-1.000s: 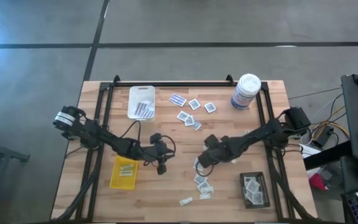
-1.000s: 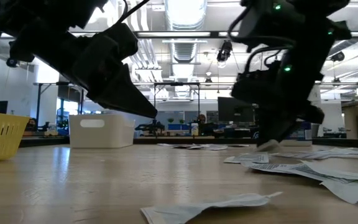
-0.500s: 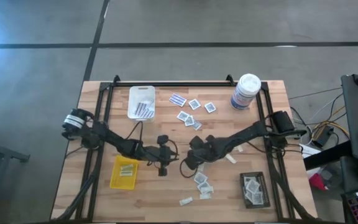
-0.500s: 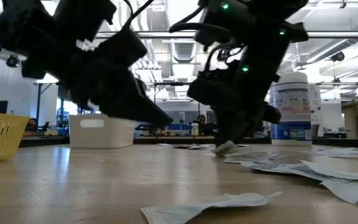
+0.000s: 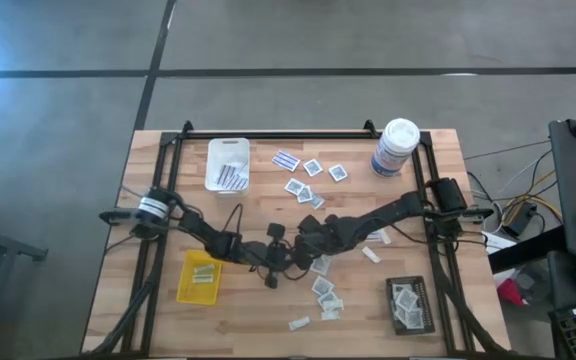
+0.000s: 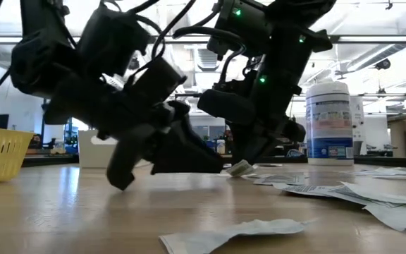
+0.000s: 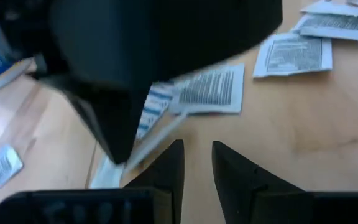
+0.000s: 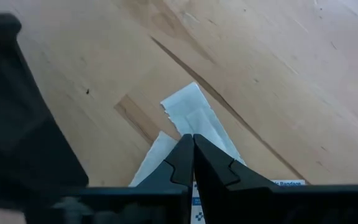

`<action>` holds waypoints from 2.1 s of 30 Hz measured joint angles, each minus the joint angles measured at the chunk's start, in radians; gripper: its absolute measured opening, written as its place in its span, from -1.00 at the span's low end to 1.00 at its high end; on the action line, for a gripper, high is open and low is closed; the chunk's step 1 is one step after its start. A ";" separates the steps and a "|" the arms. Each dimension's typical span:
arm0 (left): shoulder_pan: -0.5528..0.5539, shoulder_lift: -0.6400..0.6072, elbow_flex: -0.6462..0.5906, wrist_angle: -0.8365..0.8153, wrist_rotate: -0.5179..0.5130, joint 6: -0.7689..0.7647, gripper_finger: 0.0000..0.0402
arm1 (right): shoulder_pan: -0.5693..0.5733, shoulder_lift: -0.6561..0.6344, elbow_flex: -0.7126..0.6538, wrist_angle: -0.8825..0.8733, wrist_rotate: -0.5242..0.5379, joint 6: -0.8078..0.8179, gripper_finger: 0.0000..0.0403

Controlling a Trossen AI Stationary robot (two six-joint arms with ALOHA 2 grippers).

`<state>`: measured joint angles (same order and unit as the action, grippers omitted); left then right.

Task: Pick & Place First Aid Supplies
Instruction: Put the green bandage into the yellow bin

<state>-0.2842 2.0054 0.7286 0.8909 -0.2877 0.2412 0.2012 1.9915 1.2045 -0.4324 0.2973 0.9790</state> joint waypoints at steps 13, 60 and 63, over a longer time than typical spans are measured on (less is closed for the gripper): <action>0.001 -0.014 0.044 -0.045 -0.030 0.216 -0.60 | 0.000 0.000 -0.007 0.020 -0.016 0.007 -0.96; 0.030 -0.017 0.072 -0.360 0.208 0.412 -0.60 | -0.014 -0.002 -0.076 0.249 -0.130 0.002 -0.96; 0.033 -0.017 0.071 -0.361 0.196 0.415 -0.60 | -0.015 -0.001 -0.077 0.258 -0.142 0.001 -0.96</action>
<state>-0.2508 1.9881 0.7994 0.5298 -0.0914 0.6565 0.1864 1.9903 1.1278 -0.1744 0.1556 0.9795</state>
